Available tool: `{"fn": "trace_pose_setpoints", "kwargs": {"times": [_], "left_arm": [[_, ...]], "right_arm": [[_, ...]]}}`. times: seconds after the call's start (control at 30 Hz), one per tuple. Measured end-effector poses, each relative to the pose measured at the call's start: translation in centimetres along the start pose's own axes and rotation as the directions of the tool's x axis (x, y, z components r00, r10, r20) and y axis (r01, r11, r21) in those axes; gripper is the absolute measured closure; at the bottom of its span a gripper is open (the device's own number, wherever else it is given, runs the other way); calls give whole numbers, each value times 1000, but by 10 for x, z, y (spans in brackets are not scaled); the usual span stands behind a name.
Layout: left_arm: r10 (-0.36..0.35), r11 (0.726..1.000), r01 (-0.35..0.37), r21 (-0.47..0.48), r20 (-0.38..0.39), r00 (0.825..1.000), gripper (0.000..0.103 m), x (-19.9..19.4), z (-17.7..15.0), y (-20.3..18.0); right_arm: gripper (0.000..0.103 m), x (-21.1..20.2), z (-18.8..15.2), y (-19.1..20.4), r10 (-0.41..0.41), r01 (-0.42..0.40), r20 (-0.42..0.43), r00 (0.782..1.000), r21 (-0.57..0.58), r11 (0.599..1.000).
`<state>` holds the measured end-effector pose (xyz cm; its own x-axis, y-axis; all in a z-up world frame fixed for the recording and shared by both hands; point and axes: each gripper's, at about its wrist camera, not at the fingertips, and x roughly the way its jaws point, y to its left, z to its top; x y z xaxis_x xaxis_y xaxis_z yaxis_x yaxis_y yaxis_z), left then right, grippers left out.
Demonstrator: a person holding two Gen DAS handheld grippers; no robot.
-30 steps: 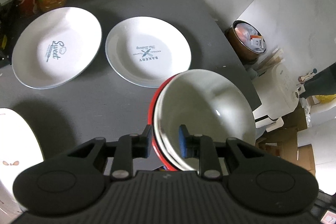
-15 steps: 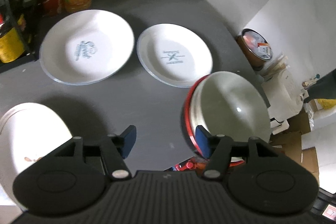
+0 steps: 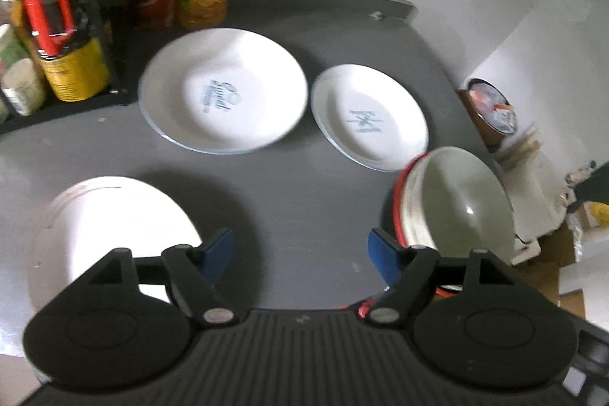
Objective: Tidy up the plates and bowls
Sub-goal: 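Move both grippers toward the white plate printed with blue 'Sweet'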
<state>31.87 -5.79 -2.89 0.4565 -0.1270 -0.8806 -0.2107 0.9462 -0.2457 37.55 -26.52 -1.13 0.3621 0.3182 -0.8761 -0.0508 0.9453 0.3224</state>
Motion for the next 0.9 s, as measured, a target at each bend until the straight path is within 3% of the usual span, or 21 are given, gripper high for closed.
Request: {"fn": "trace_pose_setpoints", "kwargs": {"times": [0.4, 0.67, 0.9], "left_arm": [[123, 975, -122, -187, -10, 992, 25, -6, -2, 50], [184, 943, -187, -275, -37, 982, 25, -3, -7, 65], [220, 912, -228, -341, -64, 973, 25, 5, -8, 66]], "right_arm": [[47, 25, 23, 57, 115, -131, -90, 989, -190, 973], [40, 49, 41, 80, 168, -227, -192, 967, -347, 910], [34, 67, 57, 95, 188, -298, -265, 946, -475, 828]]}}
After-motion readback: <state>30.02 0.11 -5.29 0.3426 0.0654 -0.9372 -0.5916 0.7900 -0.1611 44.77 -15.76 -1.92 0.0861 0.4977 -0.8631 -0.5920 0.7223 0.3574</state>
